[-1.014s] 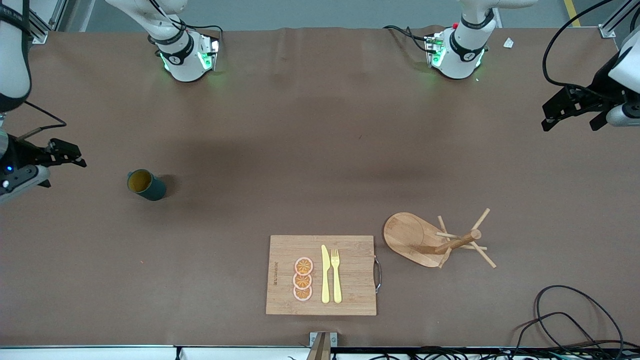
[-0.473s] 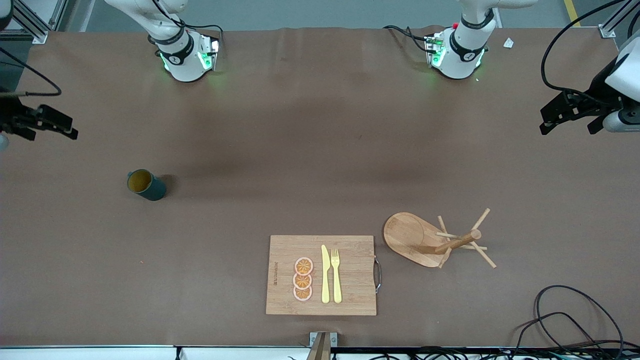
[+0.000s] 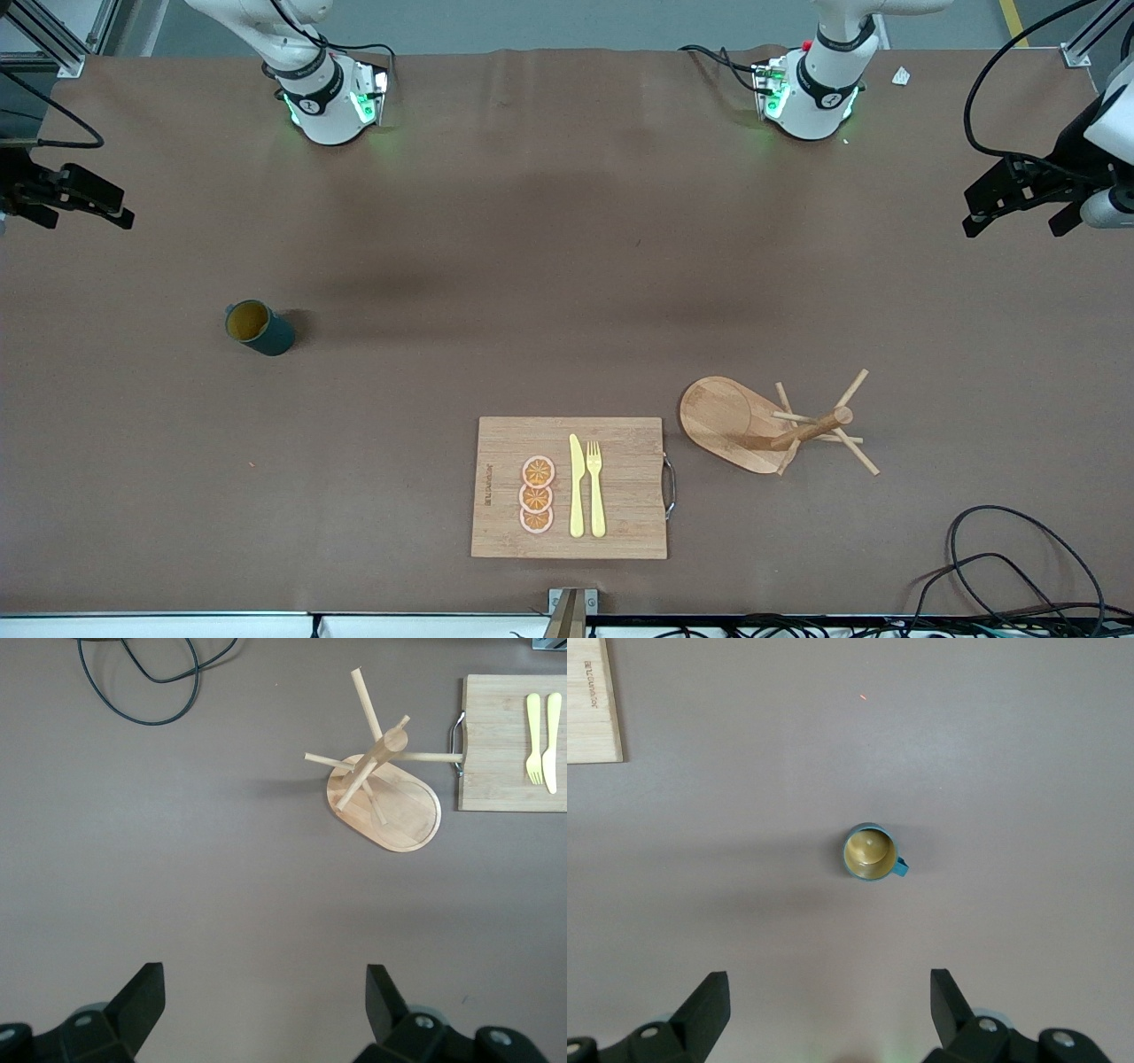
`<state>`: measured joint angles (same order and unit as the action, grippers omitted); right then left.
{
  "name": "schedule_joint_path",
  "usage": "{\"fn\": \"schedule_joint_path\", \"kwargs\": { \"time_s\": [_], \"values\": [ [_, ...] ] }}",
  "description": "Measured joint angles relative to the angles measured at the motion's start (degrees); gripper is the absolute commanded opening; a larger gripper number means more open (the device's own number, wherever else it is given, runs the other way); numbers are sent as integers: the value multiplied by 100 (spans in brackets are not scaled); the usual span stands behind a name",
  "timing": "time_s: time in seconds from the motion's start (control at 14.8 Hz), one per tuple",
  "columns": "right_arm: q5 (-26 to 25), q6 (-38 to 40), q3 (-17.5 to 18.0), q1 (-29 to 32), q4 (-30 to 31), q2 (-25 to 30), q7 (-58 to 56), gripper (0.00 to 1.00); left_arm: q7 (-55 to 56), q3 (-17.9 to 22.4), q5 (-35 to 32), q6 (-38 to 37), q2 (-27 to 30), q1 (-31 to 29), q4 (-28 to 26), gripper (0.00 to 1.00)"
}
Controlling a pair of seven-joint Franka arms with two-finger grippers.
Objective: Transfer cup from left to right arm and place
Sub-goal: 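Open the right gripper and raise it away from the mug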
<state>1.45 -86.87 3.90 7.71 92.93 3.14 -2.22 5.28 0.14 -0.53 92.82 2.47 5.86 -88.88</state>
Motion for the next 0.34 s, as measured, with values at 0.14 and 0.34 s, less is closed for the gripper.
{"fn": "schedule_joint_path", "kwargs": {
  "time_s": [0.14, 0.34],
  "values": [
    [1, -1, 2, -63, 1, -2, 1, 100, 0, 0, 0, 0, -8, -1, 13, 100],
    [1, -4, 3, -146, 1, -2, 21, 100, 0, 0, 0, 0, -21, -1, 28, 100]
  ]
}}
